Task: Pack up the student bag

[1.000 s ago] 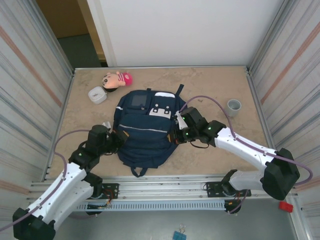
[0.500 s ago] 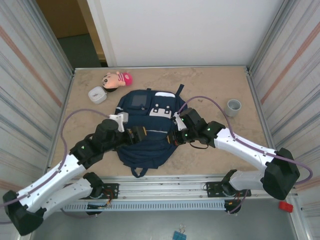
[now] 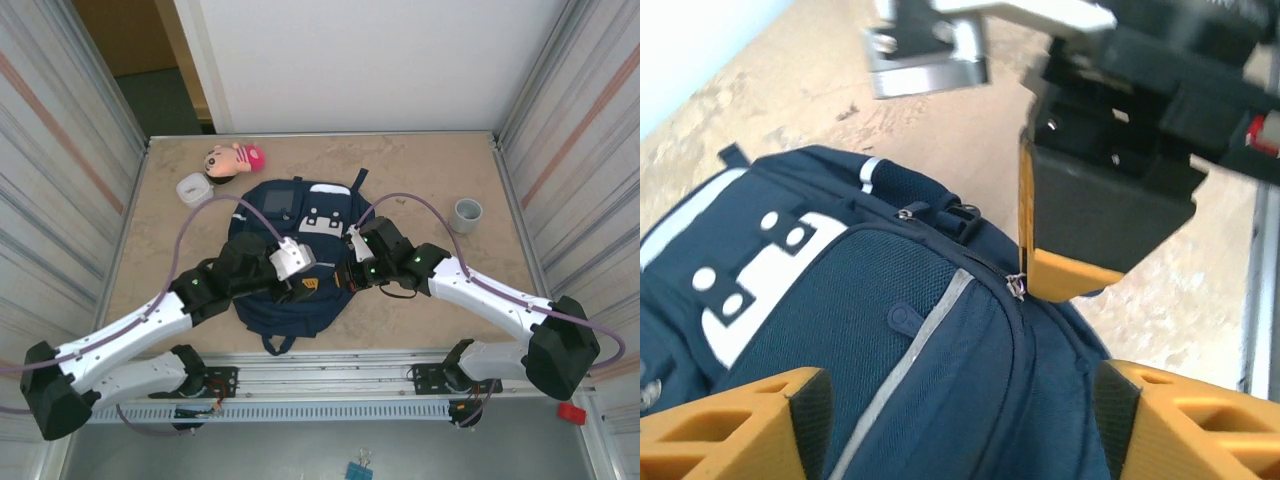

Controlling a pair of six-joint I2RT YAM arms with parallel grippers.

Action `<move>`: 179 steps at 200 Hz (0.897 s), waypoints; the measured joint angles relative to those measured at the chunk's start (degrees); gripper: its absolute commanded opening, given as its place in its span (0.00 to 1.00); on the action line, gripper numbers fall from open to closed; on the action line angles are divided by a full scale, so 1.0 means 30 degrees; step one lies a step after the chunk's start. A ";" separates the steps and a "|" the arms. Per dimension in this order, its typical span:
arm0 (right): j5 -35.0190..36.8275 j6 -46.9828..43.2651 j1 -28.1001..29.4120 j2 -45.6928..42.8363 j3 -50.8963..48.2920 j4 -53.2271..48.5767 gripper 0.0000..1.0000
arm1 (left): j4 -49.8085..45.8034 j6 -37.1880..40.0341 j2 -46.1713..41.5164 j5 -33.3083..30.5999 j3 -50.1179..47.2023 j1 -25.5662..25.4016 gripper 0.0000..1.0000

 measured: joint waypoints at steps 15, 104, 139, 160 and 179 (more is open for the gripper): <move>-0.0066 0.0000 0.0000 0.0000 -0.0109 0.0153 0.00 | 0.0758 0.2164 0.1370 0.0386 0.0000 0.0000 0.70; -0.0022 0.0022 -0.0597 -0.0226 -0.0962 0.0408 0.00 | 0.2419 0.6441 0.6091 0.1231 0.0350 -0.0073 0.00; 0.0022 0.0087 -0.1173 -0.0612 -0.1107 0.0933 0.00 | 0.2863 0.6346 0.5260 0.1887 -0.0029 0.0138 0.00; 0.0000 0.0313 -0.1683 -0.0627 -0.1246 0.1603 0.00 | 0.3089 0.6186 0.4393 0.2594 -0.0612 0.0386 0.00; -0.0517 0.0648 -0.2215 -0.0627 -0.1406 0.2149 0.00 | 0.3286 0.6105 0.3541 0.3096 -0.1107 0.0459 0.00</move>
